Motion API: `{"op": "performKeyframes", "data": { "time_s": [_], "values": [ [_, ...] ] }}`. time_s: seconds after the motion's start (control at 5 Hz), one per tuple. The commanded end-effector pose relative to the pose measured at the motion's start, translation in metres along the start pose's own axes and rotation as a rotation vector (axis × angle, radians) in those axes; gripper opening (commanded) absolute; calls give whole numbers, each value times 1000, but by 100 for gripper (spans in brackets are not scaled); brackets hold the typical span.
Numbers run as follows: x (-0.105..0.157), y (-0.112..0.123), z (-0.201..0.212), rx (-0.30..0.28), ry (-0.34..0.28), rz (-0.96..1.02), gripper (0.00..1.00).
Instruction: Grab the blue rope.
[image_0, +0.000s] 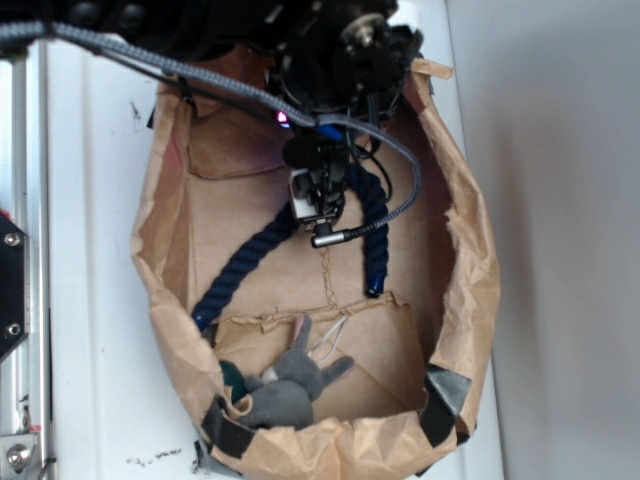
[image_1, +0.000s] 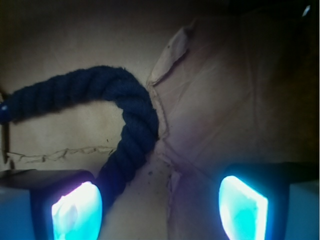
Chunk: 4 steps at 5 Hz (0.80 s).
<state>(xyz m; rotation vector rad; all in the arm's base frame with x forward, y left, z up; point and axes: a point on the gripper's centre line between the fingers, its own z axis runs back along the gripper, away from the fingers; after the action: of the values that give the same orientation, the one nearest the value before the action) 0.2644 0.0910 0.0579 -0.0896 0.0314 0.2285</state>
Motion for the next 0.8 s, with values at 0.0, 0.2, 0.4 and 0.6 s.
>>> {"op": "performKeyframes", "data": {
  "time_s": [0.0, 0.2, 0.4, 0.6],
  "values": [
    [9, -8, 21, -53, -124, 19, 100],
    [15, -16, 10, -39, -126, 25, 100],
    [25, -27, 3, -18, -113, 61, 100],
    [31, -29, -11, 25, -123, 56, 100]
  ]
}}
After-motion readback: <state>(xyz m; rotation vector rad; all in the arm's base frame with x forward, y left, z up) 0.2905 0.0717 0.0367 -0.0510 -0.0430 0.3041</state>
